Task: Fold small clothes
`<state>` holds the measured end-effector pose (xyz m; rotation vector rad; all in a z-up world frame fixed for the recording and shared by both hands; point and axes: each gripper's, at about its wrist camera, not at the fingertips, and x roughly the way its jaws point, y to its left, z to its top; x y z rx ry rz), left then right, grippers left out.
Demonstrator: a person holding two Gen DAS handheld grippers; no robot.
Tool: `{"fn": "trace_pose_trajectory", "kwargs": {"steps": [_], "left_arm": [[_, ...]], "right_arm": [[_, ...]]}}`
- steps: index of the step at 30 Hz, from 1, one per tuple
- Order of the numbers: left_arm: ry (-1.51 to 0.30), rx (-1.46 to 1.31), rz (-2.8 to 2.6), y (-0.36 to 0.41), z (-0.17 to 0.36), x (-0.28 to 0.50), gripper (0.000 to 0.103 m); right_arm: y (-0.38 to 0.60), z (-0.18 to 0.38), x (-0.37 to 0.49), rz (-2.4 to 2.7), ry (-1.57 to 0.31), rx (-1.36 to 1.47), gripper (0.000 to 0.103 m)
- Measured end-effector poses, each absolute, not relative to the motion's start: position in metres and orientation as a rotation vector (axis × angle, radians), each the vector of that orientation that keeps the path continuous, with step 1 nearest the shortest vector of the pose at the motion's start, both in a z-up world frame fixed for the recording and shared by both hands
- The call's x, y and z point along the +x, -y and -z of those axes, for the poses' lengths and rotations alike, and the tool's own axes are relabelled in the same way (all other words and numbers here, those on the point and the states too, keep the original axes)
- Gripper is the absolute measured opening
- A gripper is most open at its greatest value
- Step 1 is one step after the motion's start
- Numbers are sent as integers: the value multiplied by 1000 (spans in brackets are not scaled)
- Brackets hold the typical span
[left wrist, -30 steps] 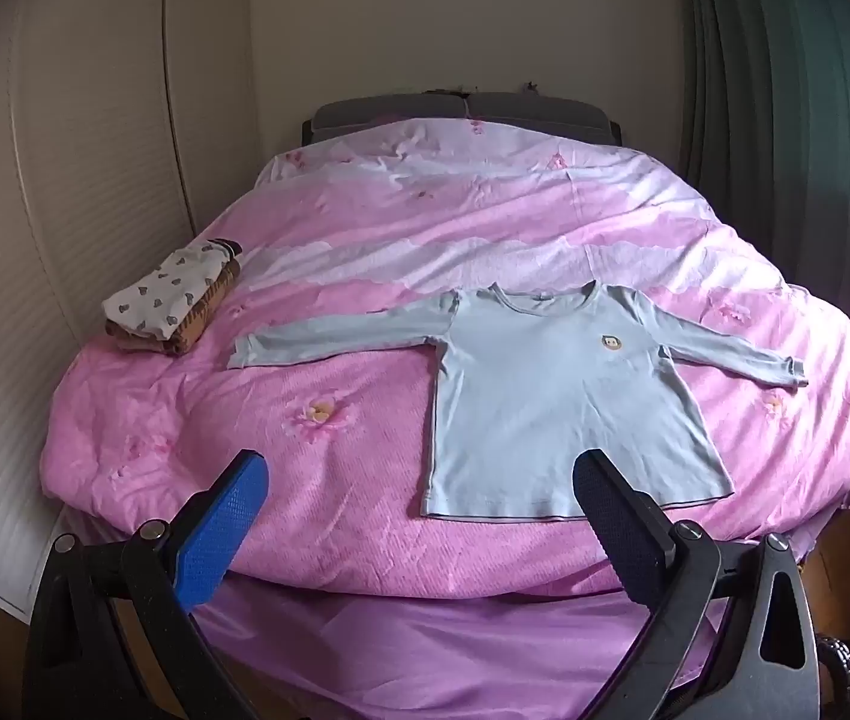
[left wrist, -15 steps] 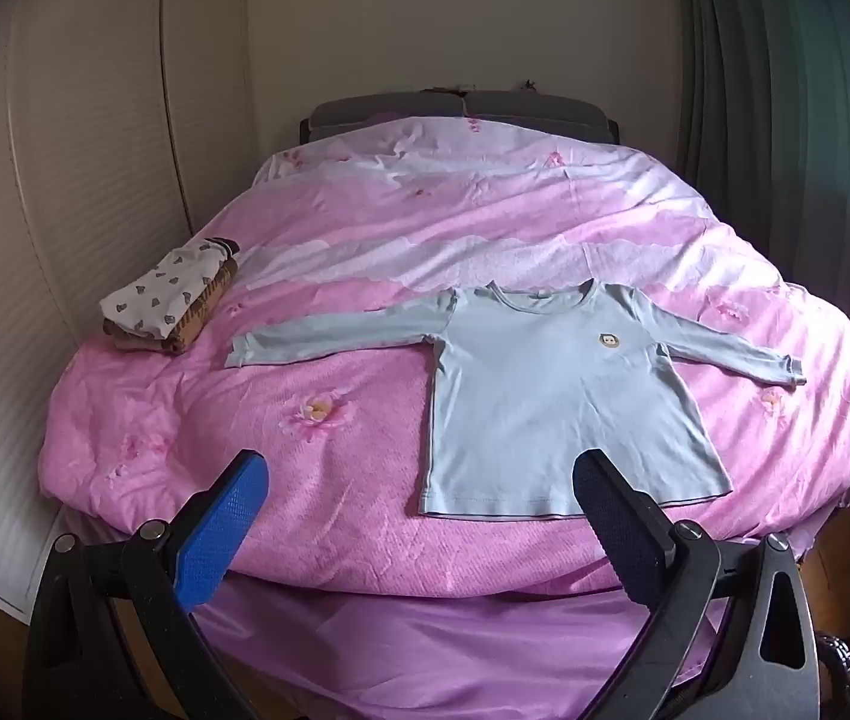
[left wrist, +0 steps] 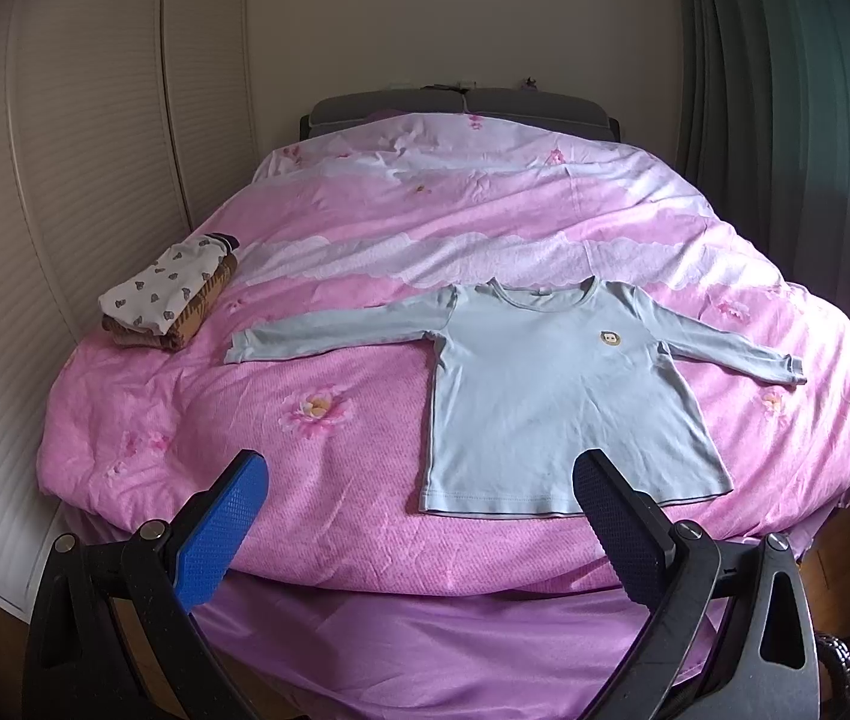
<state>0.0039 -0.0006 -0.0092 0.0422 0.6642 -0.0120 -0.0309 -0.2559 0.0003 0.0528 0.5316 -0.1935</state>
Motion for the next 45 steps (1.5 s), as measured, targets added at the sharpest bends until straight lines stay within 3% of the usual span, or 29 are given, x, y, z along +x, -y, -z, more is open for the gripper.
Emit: {"fn": "trace_pose_trajectory", "kwargs": {"steps": [45], "left_arm": [[-670, 41, 7, -6, 14, 3, 103]], "right_arm": [[255, 0, -29, 192, -542, 55, 103]]}}
